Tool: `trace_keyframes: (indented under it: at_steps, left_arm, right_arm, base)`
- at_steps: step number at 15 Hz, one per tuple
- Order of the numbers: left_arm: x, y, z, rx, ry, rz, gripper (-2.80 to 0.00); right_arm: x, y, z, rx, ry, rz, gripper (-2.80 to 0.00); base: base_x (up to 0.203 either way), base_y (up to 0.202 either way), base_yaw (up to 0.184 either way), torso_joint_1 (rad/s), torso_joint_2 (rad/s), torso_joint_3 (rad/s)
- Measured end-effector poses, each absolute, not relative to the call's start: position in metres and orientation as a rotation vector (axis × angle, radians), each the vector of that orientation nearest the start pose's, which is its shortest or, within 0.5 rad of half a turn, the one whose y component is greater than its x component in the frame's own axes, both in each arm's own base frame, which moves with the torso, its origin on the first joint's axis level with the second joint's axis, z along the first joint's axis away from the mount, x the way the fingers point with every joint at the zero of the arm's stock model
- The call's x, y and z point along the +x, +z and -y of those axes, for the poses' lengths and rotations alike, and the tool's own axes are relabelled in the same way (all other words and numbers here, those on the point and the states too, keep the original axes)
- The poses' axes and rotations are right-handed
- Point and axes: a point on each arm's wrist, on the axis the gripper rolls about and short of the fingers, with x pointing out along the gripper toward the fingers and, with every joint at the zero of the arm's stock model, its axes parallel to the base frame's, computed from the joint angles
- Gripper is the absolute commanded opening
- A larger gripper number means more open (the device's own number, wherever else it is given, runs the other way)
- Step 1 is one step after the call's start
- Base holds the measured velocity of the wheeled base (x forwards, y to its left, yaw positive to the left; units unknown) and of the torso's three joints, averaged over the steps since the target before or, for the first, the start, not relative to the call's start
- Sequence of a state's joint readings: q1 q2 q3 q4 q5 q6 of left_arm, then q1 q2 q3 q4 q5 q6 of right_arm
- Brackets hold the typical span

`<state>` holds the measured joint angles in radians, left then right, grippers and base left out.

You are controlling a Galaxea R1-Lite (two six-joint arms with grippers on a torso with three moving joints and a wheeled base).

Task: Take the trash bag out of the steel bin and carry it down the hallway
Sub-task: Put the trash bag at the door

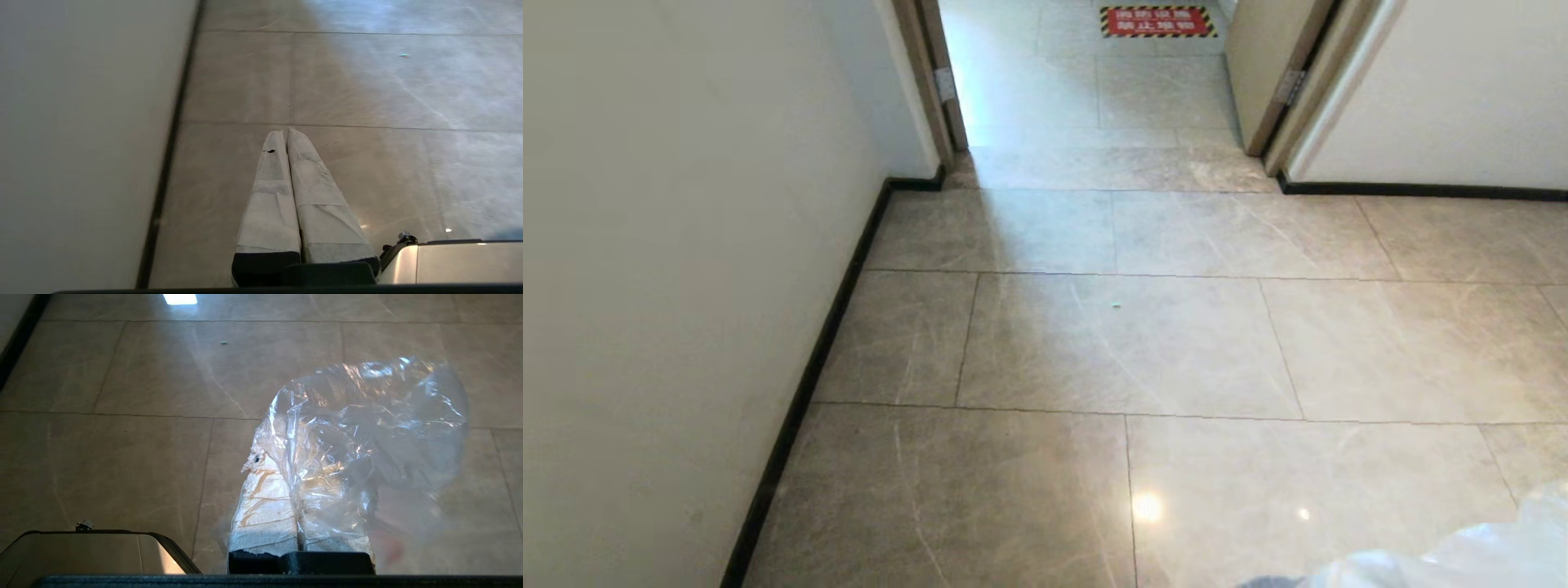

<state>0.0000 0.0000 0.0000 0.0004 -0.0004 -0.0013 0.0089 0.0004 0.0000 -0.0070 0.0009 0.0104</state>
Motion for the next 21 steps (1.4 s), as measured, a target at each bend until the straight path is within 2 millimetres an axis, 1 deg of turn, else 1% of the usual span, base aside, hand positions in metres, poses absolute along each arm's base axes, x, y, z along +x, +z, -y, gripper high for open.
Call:
trace_keyframes:
  at_steps: [21]
  left_arm:
    - [-0.0228,0.0755,0.0,-0.001,0.0,0.0,-2.8]
  right_arm:
    - [-0.0228,0.0761,0.0001,0.006,0.011,0.005,-2.8]
  base:
    - [0.001,-0.009,0.173,0.002,0.0,0.003]
